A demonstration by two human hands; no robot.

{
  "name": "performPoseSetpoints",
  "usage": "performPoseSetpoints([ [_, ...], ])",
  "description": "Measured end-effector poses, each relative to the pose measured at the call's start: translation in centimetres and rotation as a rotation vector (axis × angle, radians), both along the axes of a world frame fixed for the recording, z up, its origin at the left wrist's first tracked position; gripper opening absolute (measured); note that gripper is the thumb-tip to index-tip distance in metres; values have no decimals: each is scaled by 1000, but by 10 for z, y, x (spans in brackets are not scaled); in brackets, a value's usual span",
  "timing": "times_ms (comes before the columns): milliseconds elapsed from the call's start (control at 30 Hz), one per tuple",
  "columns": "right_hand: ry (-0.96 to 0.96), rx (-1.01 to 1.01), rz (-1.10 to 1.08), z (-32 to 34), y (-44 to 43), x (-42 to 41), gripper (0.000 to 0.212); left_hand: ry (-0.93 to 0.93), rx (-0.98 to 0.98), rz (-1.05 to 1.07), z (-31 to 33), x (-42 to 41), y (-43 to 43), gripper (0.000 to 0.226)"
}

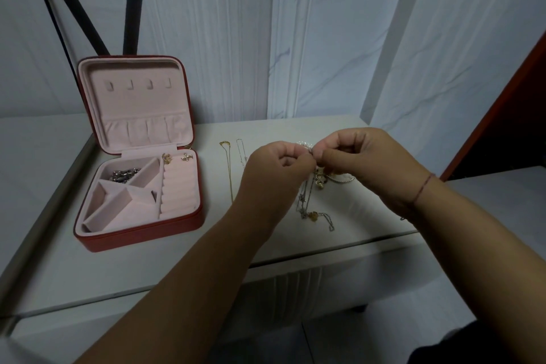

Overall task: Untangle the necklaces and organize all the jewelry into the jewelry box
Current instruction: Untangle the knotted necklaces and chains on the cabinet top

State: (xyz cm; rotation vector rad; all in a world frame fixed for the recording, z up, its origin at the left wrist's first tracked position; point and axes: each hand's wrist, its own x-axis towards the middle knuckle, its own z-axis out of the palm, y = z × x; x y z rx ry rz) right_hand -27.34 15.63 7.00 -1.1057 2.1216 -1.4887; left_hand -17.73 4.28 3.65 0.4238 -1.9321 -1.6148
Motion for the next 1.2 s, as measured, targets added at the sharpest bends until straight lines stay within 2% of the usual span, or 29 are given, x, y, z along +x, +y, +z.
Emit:
performPoseSetpoints([
  [200, 18, 36, -3, -2, -2, 3, 12, -27, -128, 20, 0, -2, 1, 15],
  [400, -59, 20, -110, -4, -6, 0, 10, -44, -98, 53, 4, -2, 4, 23],
  [533, -126, 31, 11, -2, -3, 1, 10, -78, -135, 27, 5, -1, 4, 19],
  [767, -73, 66, 87, -2, -1, 3, 4, -74, -193, 4, 6, -1, 4, 18],
  [900, -73, 39, 74, -2, -1, 2, 9, -90, -133, -13, 7, -1, 3, 22],
  [1033, -148, -11, 52, 1, -2, 2, 12, -112, -123, -87, 7, -1, 3, 40],
  [1133, -242, -36, 44, 2, -4, 3, 16, -153, -81, -135, 9, 1, 6, 27],
  [1200, -307, -50, 42, 3, -4, 4, 18, -179, -4, -158, 12, 1, 9, 27],
])
